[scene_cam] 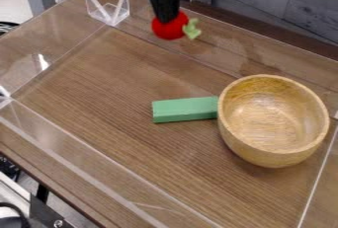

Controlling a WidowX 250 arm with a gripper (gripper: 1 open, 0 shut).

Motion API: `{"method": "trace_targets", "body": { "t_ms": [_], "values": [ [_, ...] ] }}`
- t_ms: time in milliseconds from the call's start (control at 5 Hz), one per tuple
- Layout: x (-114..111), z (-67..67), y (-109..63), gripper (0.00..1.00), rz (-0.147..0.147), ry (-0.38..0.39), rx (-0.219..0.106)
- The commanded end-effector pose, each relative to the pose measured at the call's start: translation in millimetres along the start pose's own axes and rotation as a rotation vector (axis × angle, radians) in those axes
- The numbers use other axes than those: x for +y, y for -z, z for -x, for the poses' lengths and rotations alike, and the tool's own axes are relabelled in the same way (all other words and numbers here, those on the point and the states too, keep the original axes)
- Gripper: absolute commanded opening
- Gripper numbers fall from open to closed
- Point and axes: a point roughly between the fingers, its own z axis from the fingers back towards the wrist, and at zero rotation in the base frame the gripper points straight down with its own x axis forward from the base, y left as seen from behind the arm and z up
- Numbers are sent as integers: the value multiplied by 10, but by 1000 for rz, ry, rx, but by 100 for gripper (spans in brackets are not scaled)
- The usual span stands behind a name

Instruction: Move the red fruit to the right

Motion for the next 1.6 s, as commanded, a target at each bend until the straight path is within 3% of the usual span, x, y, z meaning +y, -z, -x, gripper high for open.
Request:
{"method": "trace_targets", "body": {
  "t_ms": [0, 400, 800, 1000, 1200, 1400],
  "values": [
    [-299, -122, -363, 0, -33, 1, -96],
    [-625, -109, -115, 0, -21, 100, -69],
    [-874, -143, 74, 0, -44, -40, -83],
    [-779, -130, 107, 0, -46, -37, -78],
    [-913, 154, -80, 0, -43, -46, -76],
    [-998, 278, -155, 0, -36, -26, -78]
  ]
}}
